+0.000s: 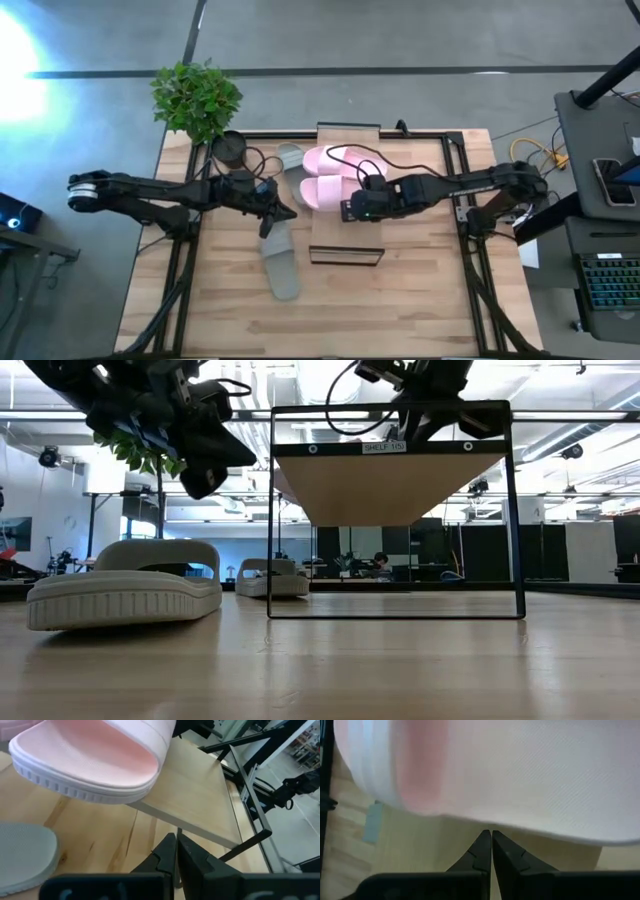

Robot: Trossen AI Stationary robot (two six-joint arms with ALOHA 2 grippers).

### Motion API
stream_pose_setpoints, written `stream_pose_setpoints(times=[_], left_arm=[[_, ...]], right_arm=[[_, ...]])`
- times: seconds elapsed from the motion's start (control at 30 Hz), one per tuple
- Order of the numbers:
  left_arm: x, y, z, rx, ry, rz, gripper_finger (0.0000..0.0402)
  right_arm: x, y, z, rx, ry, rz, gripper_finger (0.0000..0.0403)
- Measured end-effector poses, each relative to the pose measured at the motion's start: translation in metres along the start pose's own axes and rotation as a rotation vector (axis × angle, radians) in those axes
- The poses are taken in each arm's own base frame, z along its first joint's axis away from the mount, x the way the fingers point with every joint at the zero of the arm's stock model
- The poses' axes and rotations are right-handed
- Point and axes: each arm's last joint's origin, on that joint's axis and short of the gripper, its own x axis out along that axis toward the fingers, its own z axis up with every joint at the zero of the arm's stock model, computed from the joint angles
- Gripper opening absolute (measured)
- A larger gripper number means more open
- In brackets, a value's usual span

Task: Pick and place slides into the shelf
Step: Put the pink slide on the shelf, then put the bottom grey slide under the shelf

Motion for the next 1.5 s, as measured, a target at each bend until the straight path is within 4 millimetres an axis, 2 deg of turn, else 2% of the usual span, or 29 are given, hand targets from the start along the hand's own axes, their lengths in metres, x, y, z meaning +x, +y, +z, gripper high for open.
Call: stream_pose_setpoints(times=[0.13,0.3,0.43,0.6,0.77,0.9,1.03,1.2,1.3,1.4,1.5], left_arm=[[-0.001,0.003,0.001,0.02,-0.007,0.012,0.0],[-0.003,0.01,0.005,0.007,-0.026,0.044,0.0],[-0.007,0.011,0.006,-0.037,-0.006,-0.027,0.0],[-0.015,0.004,-0.006,-0.037,0.172,-0.18,0.0],[-0.037,-0.01,-0.025,0.157,0.322,-0.219,0.0],[-0.053,-0.02,-0.026,0.213,0.315,-0.238,0.0],[-0.057,-0.02,-0.025,0.182,0.295,-0.199,0.0],[-0.043,-0.013,-0.032,0.061,0.38,-0.117,0.0012],[-0.033,-0.008,-0.039,0.027,0.456,-0.091,0.0042],[-0.025,-0.002,-0.044,-0.08,0.509,-0.048,0.008],[-0.018,0.001,-0.04,-0.145,0.529,-0.048,0.0114]], right_arm=[[-0.012,0.005,-0.004,-0.019,0.022,0.047,0.0009],[-0.039,0.012,-0.009,-0.049,-0.045,0.131,0.0009],[-0.056,0.012,-0.01,-0.067,-0.06,0.185,0.0009],[-0.061,0.007,-0.014,-0.098,-0.049,0.167,0.0009],[-0.062,0.001,-0.016,-0.124,-0.041,0.113,0.0009],[-0.063,0.001,-0.02,-0.133,-0.03,0.113,0.0009],[-0.065,0.001,-0.026,-0.138,-0.021,0.123,0.0012],[-0.07,0.001,-0.042,-0.158,0.005,0.145,0.0054],[-0.074,0.0,-0.054,-0.157,0.024,0.158,0.0094],[-0.079,-0.002,-0.066,-0.138,0.033,0.169,0.0137],[-0.084,-0.004,-0.077,-0.115,0.02,0.183,0.0174]])
